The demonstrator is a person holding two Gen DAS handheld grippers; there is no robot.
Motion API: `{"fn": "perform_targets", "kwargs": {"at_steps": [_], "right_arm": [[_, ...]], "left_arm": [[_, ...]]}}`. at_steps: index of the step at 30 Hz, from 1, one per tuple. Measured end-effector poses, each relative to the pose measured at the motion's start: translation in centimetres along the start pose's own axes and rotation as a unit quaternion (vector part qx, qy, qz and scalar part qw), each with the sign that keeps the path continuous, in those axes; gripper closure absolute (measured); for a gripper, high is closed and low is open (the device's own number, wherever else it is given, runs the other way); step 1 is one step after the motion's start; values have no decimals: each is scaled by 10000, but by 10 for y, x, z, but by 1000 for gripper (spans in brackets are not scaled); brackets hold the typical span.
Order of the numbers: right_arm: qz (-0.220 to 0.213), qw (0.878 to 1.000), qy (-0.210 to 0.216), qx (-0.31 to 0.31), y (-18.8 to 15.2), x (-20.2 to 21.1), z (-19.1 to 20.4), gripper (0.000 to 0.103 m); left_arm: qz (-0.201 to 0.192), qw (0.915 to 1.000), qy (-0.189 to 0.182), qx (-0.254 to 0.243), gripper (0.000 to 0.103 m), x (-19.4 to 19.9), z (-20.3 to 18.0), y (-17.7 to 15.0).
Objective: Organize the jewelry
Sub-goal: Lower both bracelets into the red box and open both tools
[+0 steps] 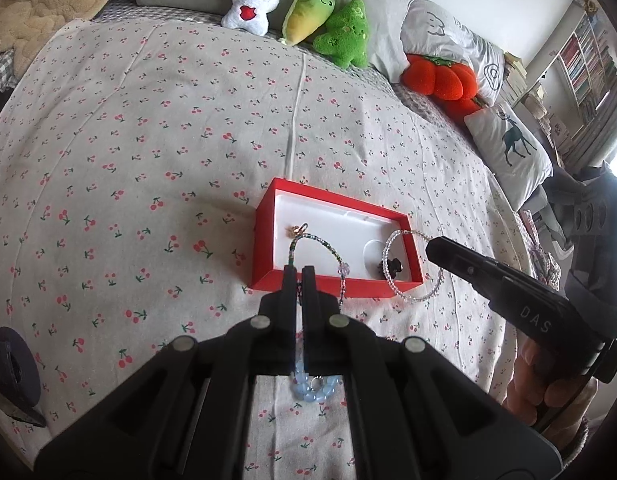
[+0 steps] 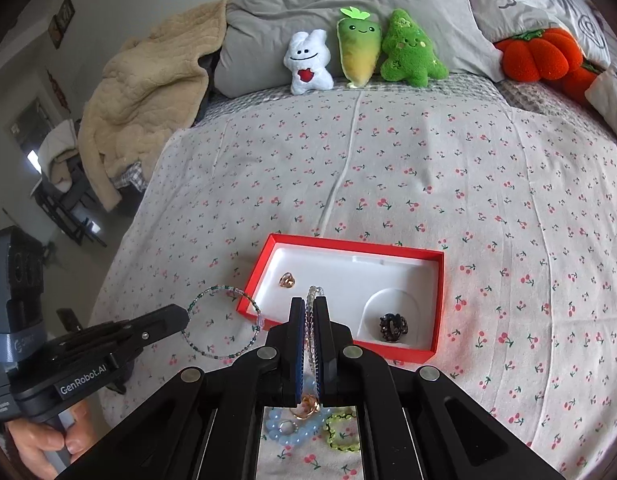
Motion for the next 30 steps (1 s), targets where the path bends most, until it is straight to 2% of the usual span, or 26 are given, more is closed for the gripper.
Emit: {"fn": "perform_targets", "kwargs": {"at_steps": [6,15,25,30], "right_arm": [[-58,9997,-1,-246,10,-10,-19,99],[97,9981,401,-447,11,-37,-20,99],[387,9975,-32,-593,-8,-50,-60,99],[480,9966,-266,-621,-12,-54,-72,98]], "left_arm": [[42,10000,45,36,101,-28,-11,9],[83,9983,582,-17,100,-58,-4,15],[60,9982,590,-120,99,-60,-8,18],[28,9981,600,-146,77,-55,-10,17]]}}
Point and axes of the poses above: each gripper's, at about its wrist camera, not at the fingertips, and x roughly against the way its jaws point, z to its left, y to its top, the point moved 8 cm from there along -x, roughly the way its jaws point, and after that the axes turned 14 degrees about x, right-handed, at the moved point
